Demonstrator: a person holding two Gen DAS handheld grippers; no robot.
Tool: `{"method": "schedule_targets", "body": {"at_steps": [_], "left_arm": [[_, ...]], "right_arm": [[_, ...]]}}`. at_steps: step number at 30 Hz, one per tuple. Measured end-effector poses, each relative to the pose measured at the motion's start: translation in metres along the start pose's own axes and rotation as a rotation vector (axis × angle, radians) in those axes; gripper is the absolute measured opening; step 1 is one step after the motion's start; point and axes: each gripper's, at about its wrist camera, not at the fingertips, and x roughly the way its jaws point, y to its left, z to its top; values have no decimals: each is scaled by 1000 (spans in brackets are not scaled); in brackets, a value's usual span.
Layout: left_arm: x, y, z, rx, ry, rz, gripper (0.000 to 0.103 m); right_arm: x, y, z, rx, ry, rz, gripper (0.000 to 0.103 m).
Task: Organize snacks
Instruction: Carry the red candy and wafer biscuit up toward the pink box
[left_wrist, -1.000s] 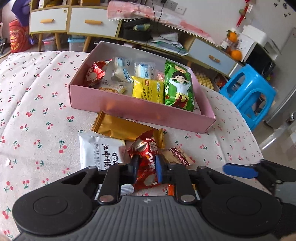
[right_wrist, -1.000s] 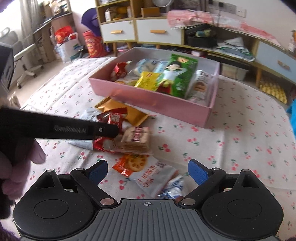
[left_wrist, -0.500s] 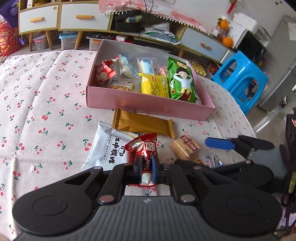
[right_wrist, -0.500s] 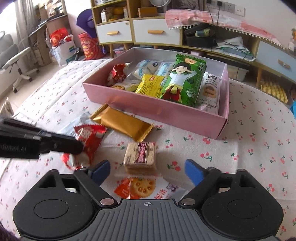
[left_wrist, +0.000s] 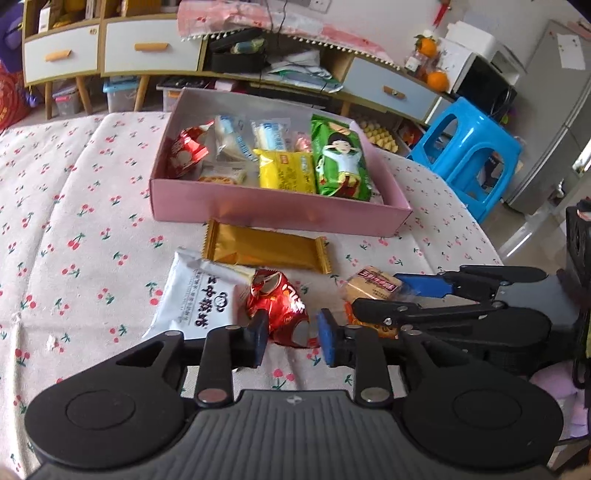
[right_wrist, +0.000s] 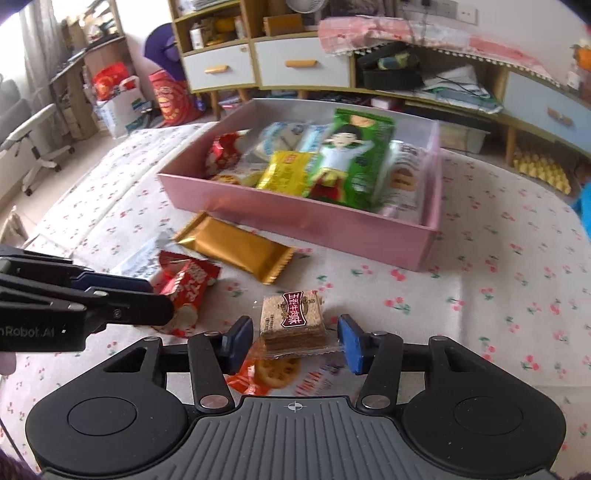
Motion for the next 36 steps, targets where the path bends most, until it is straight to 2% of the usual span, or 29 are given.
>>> {"method": "schedule_targets", "body": {"at_steps": [1,2,9,13,14,15,20,22,29,33,36], "left_arm": [[1,-1,0,-1,-5,1,38],[2,-3,-1,-6,-10,3,39],[11,-13,0,-55,-30,7,41],[18,-16,0,-74,-26,23,37],[19,-15,-1,-87,-23,23,35],[21,-13,-1,-106,-17,22,30],[21,-1,-2,-203,-20,-1,27],[19,1,-2,-222,-21,-9,18],[14,4,0,-227,-10,-12,16],[8,6,3,-225,-18,-36,5],[4,6,3,-206,-26,-35,5]], "right_arm": [[-1,-3,0,15,6,-10,50],[-2,-6,1,31,11,-16,50],[-8,-16,6,98,17,-23,49],[-11,-17,8,113,14,-6,49],[-12,-17,8,116,12,-3,43],[-12,-17,8,121,13,3,43],[-11,-24,9,175,29,27,42],[-11,-26,9,193,31,33,42],[-11,-30,12,237,37,41,42],[-13,-34,16,285,33,65,42],[-16,-36,19,309,30,71,41]]}}
